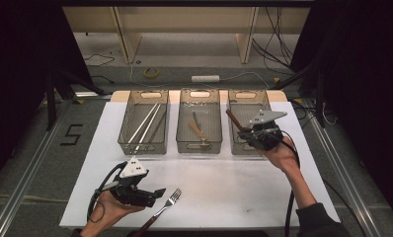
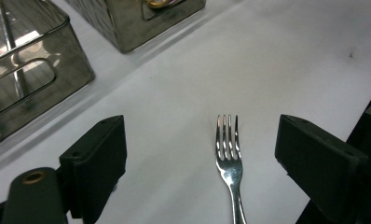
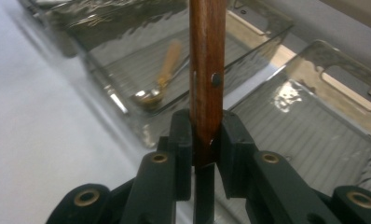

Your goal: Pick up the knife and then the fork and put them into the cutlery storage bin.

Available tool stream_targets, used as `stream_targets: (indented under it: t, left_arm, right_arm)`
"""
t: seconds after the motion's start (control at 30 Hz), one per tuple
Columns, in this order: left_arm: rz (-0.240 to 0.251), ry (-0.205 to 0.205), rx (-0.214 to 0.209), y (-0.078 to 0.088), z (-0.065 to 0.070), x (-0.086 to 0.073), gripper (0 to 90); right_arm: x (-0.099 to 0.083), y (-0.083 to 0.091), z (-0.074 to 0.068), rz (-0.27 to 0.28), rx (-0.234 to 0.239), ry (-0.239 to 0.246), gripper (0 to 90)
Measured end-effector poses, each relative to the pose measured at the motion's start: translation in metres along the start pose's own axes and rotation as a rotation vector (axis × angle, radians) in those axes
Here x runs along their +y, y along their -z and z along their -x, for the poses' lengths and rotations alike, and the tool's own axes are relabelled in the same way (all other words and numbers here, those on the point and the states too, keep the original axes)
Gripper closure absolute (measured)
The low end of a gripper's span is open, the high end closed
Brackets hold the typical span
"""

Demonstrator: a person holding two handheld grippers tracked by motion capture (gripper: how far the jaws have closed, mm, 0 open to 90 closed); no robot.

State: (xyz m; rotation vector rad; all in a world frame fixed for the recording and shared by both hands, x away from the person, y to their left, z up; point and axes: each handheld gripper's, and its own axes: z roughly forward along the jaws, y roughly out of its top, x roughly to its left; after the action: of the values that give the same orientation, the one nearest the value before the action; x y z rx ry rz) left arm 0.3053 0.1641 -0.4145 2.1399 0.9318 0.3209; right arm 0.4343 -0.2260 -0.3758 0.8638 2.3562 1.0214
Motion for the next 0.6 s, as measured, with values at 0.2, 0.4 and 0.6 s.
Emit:
stream_targets:
  t: [0.2,0.4,0.6]
  left_arm:
    - [-0.008,0.014,0.013,0.003,-0.001,-0.008,16.0]
    - [0.021,0.03,0.021,0.009,-0.002,-0.013,15.9]
    - [0.05,0.042,0.017,0.011,-0.004,-0.017,15.8]
  right_arm:
    - [0.013,-0.009,0.024,-0.01,-0.036,-0.054,77.7]
    - [0.024,-0.019,0.043,-0.014,-0.066,-0.094,77.7]
    - [0.034,-0.027,0.054,-0.012,-0.077,-0.115,77.7]
